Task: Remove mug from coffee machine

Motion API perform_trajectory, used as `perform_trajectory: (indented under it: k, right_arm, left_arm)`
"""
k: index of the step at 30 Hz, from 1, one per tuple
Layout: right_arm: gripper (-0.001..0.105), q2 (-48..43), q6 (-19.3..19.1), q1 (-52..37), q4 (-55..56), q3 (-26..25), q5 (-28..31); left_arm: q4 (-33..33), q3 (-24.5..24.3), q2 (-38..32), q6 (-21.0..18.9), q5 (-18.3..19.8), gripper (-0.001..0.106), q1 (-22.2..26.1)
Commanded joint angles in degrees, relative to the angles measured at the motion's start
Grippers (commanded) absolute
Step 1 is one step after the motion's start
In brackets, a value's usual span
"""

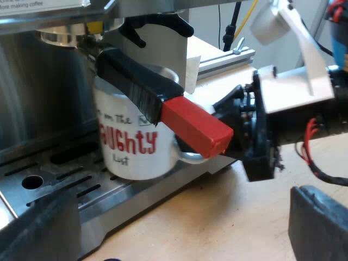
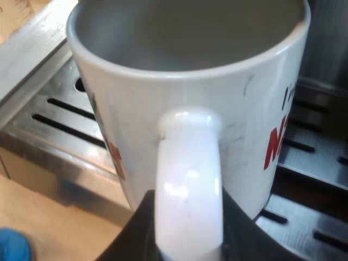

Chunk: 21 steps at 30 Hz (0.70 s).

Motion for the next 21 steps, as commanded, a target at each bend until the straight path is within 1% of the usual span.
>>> perform_trajectory:
  k: [1,5,8,10,12,16,19,21]
  right_arm:
    - [0.000,-4.67,0.01,1.47,-0.49,2.70,-0.05]
    - [0.000,-7.82,0.01,3.13,-0.49,5.04,1.03]
    - [0.000,-10.44,0.01,4.27,-0.14,6.46,3.51]
    - [0.000,-12.07,0.01,4.53,1.61,6.63,4.07]
    - [0.000,-14.41,1.37,4.51,5.22,6.61,4.25]
    - [0.000,-18.45,2.04,4.51,10.38,6.61,6.08]
    - [0.000,-21.67,2.14,4.51,14.66,6.61,6.09]
    - [0.000,-23.49,2.14,4.51,16.93,6.61,6.09]
  left_arm:
    - [-1.34,-0.09,0.09,-0.60,0.68,0.079,-0.22]
    - [-1.34,-0.09,0.09,-0.60,1.05,0.079,-0.22]
    - [-1.34,-0.09,0.09,-0.60,2.99,0.079,-0.22]
    - [-1.34,-0.09,0.09,-1.06,3.23,0.079,-0.22]
    - [-1.46,-0.49,0.09,-1.39,3.21,0.079,-0.22]
    - [-1.44,-1.12,0.09,-2.14,3.48,0.079,-0.22]
    - [-1.44,-1.09,0.09,-3.58,5.87,0.079,-0.22]
    - [-1.44,-1.37,0.09,-4.53,6.03,0.079,-0.22]
